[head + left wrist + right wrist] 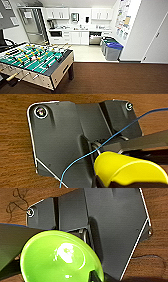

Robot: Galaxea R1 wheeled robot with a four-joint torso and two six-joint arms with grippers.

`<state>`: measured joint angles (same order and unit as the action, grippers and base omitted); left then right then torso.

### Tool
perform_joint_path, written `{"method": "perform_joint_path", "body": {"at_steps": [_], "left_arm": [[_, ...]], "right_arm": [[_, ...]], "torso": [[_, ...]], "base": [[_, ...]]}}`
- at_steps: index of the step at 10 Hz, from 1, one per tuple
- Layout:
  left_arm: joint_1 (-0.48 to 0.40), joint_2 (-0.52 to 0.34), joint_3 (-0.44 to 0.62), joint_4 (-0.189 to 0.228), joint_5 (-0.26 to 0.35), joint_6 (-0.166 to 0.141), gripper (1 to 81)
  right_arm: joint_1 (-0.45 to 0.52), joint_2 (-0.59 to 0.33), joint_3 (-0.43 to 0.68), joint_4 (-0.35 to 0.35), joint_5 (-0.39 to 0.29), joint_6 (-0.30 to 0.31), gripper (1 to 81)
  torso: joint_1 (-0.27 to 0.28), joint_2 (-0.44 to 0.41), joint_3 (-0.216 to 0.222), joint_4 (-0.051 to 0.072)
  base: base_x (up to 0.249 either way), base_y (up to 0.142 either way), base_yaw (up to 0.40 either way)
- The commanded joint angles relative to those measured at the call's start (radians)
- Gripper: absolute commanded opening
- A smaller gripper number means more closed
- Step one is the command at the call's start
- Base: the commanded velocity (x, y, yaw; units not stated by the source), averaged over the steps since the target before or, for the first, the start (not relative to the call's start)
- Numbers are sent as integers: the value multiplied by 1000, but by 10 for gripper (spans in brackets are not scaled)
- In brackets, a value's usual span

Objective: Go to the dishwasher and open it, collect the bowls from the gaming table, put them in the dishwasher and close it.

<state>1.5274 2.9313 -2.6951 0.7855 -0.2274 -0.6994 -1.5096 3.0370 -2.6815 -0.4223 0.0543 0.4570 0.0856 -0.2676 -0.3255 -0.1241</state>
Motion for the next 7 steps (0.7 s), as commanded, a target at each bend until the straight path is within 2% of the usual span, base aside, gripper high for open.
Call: {"method": "perform_joint_path", "body": {"at_steps": [1, 4, 7], "left_arm": [[-20, -13, -5, 9, 39, 6, 10], [-22, -13, -5, 9, 39, 8, 10], [-19, -12, -5, 11, 39, 8, 10]], "right_arm": [[27, 9, 9, -7, -50, -3, 10], [24, 9, 9, -7, -47, -3, 10], [22, 7, 8, -7, -47, -3, 10]], "torso": [[0, 0, 0, 0], [0, 0, 0, 0], [-1, 0, 0, 0]], "base": [[146, 0, 0], [147, 0, 0], [150, -67, 0]]}}
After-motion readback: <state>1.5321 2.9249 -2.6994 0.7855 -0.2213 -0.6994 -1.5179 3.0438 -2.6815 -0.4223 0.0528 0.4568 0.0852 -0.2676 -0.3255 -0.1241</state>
